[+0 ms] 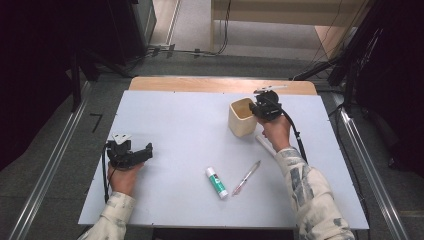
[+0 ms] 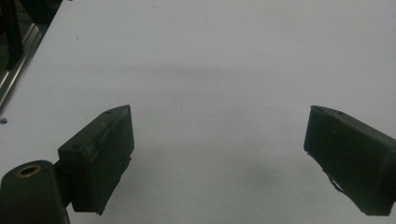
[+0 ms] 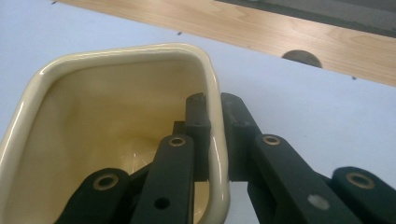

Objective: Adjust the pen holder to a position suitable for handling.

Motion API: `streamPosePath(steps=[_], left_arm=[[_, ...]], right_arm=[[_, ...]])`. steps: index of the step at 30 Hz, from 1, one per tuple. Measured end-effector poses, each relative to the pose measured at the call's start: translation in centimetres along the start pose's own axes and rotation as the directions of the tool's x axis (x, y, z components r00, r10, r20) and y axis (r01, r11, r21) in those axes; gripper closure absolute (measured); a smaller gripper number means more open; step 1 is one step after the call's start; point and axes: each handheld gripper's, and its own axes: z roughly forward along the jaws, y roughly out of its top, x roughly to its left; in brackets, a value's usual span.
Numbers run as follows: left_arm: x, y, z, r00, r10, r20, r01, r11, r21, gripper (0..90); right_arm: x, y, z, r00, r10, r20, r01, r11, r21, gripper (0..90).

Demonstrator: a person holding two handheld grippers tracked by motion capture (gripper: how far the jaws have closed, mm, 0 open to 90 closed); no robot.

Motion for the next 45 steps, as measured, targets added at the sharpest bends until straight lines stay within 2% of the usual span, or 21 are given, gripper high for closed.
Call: streamPosePath(steps=[2, 3, 13, 17, 27, 30, 33, 36, 37, 39, 45], left_arm=[[0.0, 0.0, 0.0, 1.0, -0.001, 0.001, 0.001, 1.0, -0.001, 9.4], [0.0, 0.0, 0.0, 1.0, 0.0, 0.002, 0.0, 1.0, -0.001, 9.4], [0.0, 0.0, -0.1, 1.0, -0.005, 0.004, 0.005, 1.0, -0.007, 9.4], [0.0, 0.0, -0.1, 1.0, -0.005, 0.003, 0.005, 1.0, -0.005, 9.4], [0.0, 0.0, -0.1, 1.0, -0.005, 0.005, 0.005, 1.0, -0.002, 9.4], [-0.1, 0.0, -0.1, 1.0, -0.003, 0.005, 0.003, 1.0, -0.002, 9.4], [-0.1, 0.0, -0.1, 1.0, -0.004, 0.005, 0.004, 1.0, -0.002, 9.4], [0.0, 0.0, -0.1, 1.0, -0.004, 0.005, 0.004, 1.0, -0.001, 9.4], [-0.1, 0.0, -0.1, 1.0, -0.005, 0.006, 0.005, 1.0, -0.002, 9.4], [-0.1, 0.0, -0.2, 1.0, -0.005, 0.006, 0.005, 1.0, -0.003, 9.4], [-0.1, 0.0, -0.2, 1.0, -0.005, 0.008, 0.005, 1.0, -0.003, 9.4]], right_arm=[[1.2, -0.2, -0.2, 0.9995, -0.024, -0.02, 0.024, 1.0, 0.0, 80.5], [1.2, -0.2, -0.2, 0.9995, -0.024, -0.02, 0.024, 1.0, 0.0, 80.5], [4.4, -1.6, -0.9, 0.9942, -0.059, -0.089, 0.058, 0.998, -0.016, 80.3], [5.3, -2.1, -1.5, 0.9922, -0.084, -0.092, 0.083, 0.996, -0.021, 80.3], [6.3, -3.0, -2.4, 0.9886, -0.101, -0.112, 0.1, 0.995, -0.013, 80.2], [6.2, -3.1, -2.3, 0.9893, -0.081, -0.121, 0.08, 0.997, -0.007, 79.3], [5.7, -3.2, -2.4, 0.9896, -0.052, -0.134, 0.049, 0.999, -0.022, 68.6], [5.3, -3.4, -2.5, 0.9895, -0.046, -0.137, 0.042, 0.998, -0.037, 60.6], [5.1, -3.7, -2.7, 0.9866, -0.045, -0.157, 0.038, 0.998, -0.052, 53.5], [5.0, -3.8, -2.9, 0.9864, -0.048, -0.157, 0.038, 0.997, -0.06, 51.4], [4.4, -4.3, -3.5, 0.9783, -0.047, -0.202, 0.032, 0.997, -0.076, 35.5]])
